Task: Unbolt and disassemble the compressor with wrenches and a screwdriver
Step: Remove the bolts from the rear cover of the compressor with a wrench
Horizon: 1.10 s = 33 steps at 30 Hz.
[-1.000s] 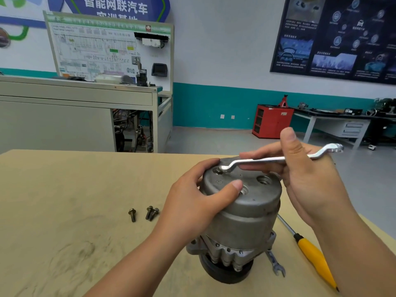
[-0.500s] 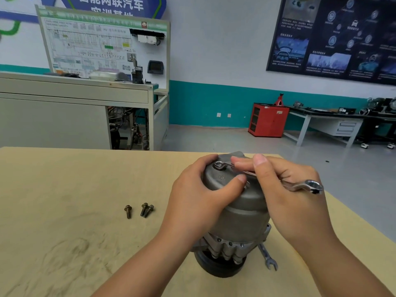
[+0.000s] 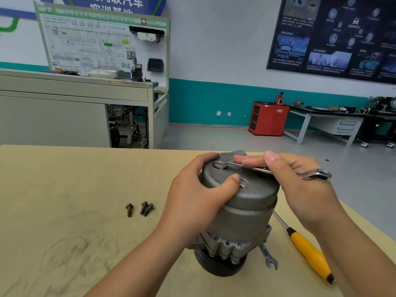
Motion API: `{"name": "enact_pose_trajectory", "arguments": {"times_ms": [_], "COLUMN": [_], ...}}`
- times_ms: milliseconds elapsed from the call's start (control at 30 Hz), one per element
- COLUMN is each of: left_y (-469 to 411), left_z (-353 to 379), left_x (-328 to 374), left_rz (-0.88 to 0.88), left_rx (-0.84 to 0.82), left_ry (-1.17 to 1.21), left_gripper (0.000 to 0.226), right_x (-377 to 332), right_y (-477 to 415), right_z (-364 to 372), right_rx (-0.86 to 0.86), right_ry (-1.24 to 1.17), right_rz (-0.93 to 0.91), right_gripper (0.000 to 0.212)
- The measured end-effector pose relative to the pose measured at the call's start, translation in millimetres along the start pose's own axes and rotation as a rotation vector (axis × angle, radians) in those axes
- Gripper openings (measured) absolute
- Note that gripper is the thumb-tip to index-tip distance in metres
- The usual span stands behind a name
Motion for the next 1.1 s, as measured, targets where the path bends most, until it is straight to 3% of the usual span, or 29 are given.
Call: {"name": "enact_pose_trajectory", "arguments": {"times_ms": [100,200,300,500,667,767,833,967,1100], "left_y": [0.1,-0.3,1.9,5.0,6.2,10.4,13.5,15.8,14.4], "left_z": [-4.1,-6.2,-3.6,0.0,-2.4,-6.6,-12.7,-22.2,-26.3], "left_x": [-1.5,-2.0,0.2,2.1,0.8,6.1,7.9,11.1,20.7], "left_rz": [0.011,0.022,0.045,0.056,0.053,0.128,0.160,0.209,0.302], "left_rx": [-0.024,-0.036,-0.039,-0.025,-0.080,-0.047,0.042,0.179,0.178], "left_ry": [0.022,0.034,0.032,0.016,0.063,0.068,0.040,-0.155,-0.377], "left_gripper": [0.049,0.047,0.050,0.078,0.079,0.046,0.035,0.031,0.046], "right_x": [25.8,61.3,78.0,82.5,73.3,61.7,55.9,57.0,68.7], "right_y": [-10.4,-19.9,-30.9,-59.7,-86.8,-100.2,-102.9,-96.9,-82.2], "right_z": [-15.8,-24.9,-12.6,-16.8,-6.2,2.3,2.8,-2.0,-5.4], "right_rx": [0.069,0.176,0.114,0.007,-0.101,-0.078,-0.039,-0.019,-0.016], "right_ry": [0.018,-0.101,-0.225,0.065,0.325,0.348,0.358,0.313,0.246], "right_rz": [0.122,0.366,0.549,0.716,0.722,0.614,0.557,0.550,0.628], "right_gripper": [0.018,0.040,0.041,0.044,0.066,0.040,0.035,0.040,0.041]}}
Point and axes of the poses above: each hand's wrist, its own y-axis away from the middle knuckle, its own z-axis out of the palm, x = y × z, the point moved 9 cm from there along -y, towards the middle knuckle, and after that the axes turned 8 degrees about -x, right-handed, at the moved point
